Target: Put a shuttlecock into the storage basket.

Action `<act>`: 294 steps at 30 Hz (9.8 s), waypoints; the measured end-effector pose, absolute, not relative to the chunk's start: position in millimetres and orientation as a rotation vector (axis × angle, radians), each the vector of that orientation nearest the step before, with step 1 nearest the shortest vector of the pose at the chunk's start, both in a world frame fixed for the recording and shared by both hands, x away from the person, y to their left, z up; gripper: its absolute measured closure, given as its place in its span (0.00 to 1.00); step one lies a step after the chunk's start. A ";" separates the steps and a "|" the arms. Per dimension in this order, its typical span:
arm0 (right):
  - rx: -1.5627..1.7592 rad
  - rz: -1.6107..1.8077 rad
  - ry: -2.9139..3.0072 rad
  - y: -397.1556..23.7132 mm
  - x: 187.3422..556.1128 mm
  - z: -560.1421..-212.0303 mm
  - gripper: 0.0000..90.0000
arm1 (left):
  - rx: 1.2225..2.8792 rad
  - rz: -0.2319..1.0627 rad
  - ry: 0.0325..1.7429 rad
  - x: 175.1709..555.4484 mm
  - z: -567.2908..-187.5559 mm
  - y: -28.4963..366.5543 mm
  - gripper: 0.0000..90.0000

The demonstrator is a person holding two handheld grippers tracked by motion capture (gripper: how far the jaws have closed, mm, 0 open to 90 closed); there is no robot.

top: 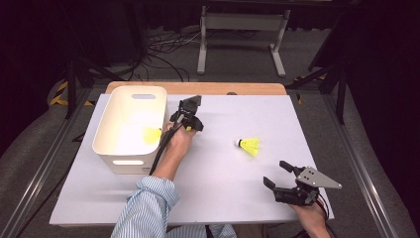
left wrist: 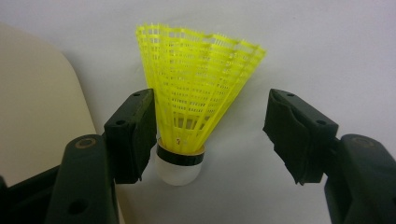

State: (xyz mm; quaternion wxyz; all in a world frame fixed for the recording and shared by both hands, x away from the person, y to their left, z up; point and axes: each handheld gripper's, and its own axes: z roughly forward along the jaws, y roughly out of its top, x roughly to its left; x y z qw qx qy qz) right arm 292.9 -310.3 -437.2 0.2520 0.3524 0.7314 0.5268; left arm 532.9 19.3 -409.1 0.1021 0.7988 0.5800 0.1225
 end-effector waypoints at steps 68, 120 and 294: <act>0.956 1.427 1.994 -309.6 292.5 -437.2 0.18 | 2.358 0.171 1.578 516.5 -401.1 13.9 0.70; 0.960 1.421 1.995 -309.2 293.1 -437.5 0.18 | 2.388 0.208 1.435 481.5 -360.2 12.0 0.71; 0.981 1.407 1.992 -309.7 294.5 -438.1 0.18 | 2.176 0.219 1.602 489.2 -308.6 169.8 0.69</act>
